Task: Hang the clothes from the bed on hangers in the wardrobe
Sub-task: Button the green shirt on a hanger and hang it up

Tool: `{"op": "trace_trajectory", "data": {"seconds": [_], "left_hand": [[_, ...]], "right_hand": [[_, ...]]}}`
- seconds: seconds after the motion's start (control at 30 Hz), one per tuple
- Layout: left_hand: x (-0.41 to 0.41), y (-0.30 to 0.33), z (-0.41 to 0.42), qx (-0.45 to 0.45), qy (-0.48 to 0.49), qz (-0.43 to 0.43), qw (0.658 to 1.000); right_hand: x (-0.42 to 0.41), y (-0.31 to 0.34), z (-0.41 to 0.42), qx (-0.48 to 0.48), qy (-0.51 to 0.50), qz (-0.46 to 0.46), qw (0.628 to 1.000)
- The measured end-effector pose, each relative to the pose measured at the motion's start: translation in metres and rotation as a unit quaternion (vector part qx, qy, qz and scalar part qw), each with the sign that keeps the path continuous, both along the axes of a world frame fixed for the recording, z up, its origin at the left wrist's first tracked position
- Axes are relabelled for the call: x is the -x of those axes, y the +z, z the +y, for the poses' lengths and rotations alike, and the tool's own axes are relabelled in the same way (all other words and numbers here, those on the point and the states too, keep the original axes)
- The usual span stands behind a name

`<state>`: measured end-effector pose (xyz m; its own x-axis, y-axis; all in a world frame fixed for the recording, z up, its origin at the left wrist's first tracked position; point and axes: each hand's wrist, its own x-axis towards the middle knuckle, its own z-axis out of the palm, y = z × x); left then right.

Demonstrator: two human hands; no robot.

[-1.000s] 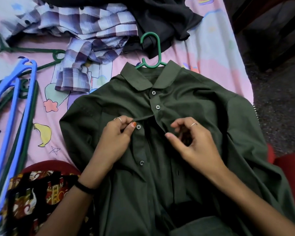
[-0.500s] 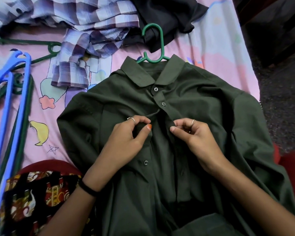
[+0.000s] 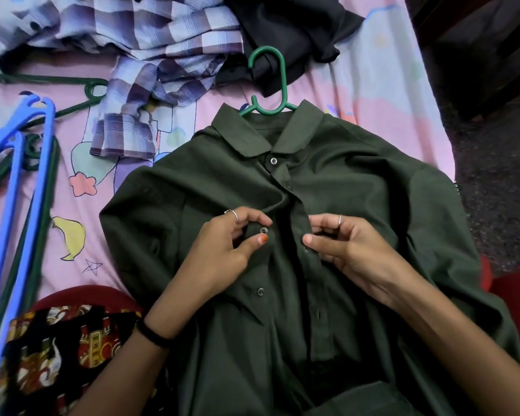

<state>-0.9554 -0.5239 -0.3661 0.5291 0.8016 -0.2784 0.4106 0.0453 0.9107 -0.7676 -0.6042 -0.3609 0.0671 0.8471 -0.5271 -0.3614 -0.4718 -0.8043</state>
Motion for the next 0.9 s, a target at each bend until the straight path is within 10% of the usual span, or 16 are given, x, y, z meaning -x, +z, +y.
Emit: {"op": "trace_trajectory", "data": {"seconds": [0.27, 0.57, 0.9], "left_hand": [[-0.006, 0.009, -0.011, 0.032, 0.004, -0.042, 0.999], [-0.014, 0.011, -0.041, -0.391, -0.009, 0.062, 0.918], [-0.020, 0.012, -0.038, -0.197, 0.048, -0.024, 0.979]], "right_hand": [[0.000, 0.020, -0.006, 0.046, 0.112, -0.206, 0.971], [0.011, 0.032, -0.011, 0.013, 0.085, -0.209, 0.974], [0.019, 0.032, -0.013, 0.006, 0.027, -0.363, 0.932]]}}
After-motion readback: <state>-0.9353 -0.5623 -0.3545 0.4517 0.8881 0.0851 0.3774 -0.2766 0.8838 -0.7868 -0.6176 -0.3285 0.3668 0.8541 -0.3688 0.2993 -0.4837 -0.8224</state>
